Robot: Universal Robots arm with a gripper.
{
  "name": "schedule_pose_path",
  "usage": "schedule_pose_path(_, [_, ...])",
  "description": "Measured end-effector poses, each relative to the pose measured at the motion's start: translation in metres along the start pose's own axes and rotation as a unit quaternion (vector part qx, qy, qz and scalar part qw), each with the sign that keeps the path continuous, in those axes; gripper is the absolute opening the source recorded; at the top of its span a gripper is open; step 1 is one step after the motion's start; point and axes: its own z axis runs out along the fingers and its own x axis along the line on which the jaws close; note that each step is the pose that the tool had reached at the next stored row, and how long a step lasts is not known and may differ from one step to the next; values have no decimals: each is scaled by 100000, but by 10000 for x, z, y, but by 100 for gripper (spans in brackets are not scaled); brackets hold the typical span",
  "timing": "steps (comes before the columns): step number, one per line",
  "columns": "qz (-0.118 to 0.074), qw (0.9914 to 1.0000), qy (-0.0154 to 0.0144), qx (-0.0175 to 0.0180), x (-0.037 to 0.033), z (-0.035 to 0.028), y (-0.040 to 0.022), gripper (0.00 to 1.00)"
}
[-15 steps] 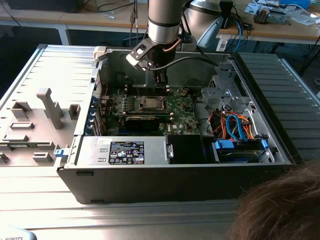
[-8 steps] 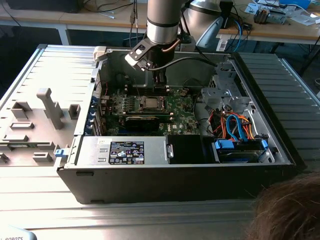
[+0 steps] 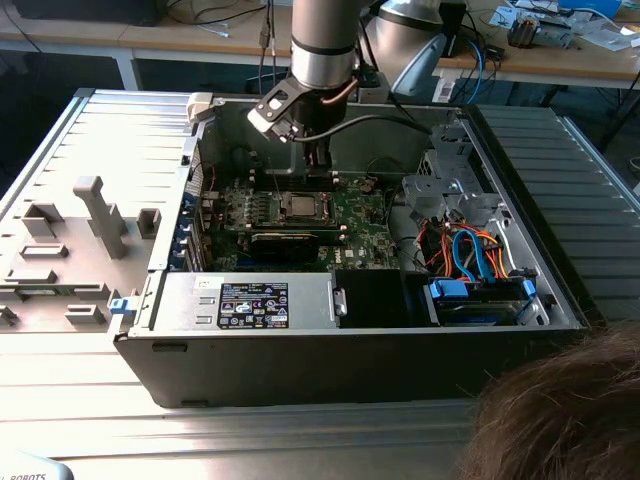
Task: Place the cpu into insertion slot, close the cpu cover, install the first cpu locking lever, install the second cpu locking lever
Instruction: 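Close the cpu cover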
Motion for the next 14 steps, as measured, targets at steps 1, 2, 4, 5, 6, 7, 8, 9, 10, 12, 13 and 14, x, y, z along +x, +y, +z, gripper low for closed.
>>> schedule_pose_path(1, [0, 100000, -3, 3, 0, 0, -3, 11])
schedule_pose_path(2, [-1, 100000, -1, 2, 1, 1, -7, 11])
schedule_pose_path(4, [-2, 100000, -2, 4, 1, 3, -14, 11])
schedule_pose_path(5, [-1, 100000, -1, 2, 1, 3, -17, 11])
schedule_pose_path(6, [1, 100000, -2, 1, 2, 4, -22, 11])
schedule_pose_path(7, [4, 100000, 4, -1, 2, 5, -26, 11])
schedule_pose_path(8, [1, 100000, 4, 0, 3, 5, -29, 11])
schedule_pose_path(9, [1, 100000, 5, -1, 3, 7, -36, 11])
schedule_pose_path(10, [0, 100000, 0, 1, 3, 9, -41, 11])
schedule_pose_path(12, [-1, 100000, 6, 0, 4, 19, -52, 11])
schedule_pose_path(13, [2, 100000, 5, -3, 5, 27, -58, 11])
schedule_pose_path(14, [-2, 100000, -2, 3, 5, 36, -65, 11])
